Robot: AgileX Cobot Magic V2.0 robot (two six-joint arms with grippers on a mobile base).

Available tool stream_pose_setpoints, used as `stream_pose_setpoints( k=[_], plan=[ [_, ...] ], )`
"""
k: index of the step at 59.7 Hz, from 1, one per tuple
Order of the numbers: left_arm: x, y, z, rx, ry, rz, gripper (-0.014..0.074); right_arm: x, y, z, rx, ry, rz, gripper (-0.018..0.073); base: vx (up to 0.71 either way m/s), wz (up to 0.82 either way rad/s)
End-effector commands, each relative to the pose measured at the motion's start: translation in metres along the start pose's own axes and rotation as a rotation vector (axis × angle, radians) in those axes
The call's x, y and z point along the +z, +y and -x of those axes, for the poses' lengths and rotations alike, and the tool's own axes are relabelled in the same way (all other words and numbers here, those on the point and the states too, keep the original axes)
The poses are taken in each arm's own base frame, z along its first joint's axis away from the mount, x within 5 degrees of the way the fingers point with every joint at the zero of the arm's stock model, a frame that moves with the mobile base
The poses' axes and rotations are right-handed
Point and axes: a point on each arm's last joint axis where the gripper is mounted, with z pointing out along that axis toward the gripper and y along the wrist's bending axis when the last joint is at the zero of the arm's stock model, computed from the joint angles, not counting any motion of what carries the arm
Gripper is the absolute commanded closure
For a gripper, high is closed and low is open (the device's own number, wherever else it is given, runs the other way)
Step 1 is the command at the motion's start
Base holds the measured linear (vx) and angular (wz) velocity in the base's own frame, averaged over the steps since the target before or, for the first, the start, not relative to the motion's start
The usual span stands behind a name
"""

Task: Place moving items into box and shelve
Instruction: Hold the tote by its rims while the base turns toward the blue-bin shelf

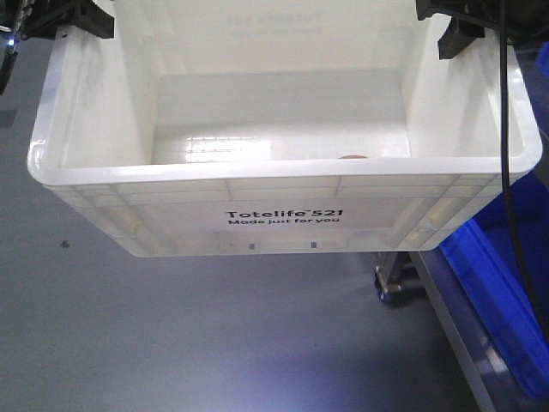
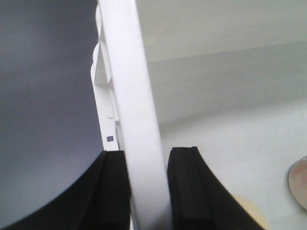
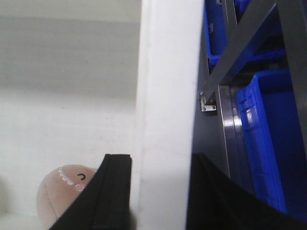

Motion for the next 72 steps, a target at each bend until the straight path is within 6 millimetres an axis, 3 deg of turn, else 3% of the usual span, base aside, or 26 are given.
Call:
stream_pose_setpoints(
  k=[1,72],
  plan=[
    [-0.0353,-0.0033,0.0180,0.039,-0.215,0.015,0.0596,-0.0366,-0.0108,0.0023,-0.014,-0.113,-0.055,0.0564,0.51,0.04],
    [-0.0353,-0.0033,0.0179,0.039,-0.215,0.015,0.0596,-0.0366,-0.0109,0.0023,-0.014,-0.113,-0.056,0.0564,0.53,0.06]
  ],
)
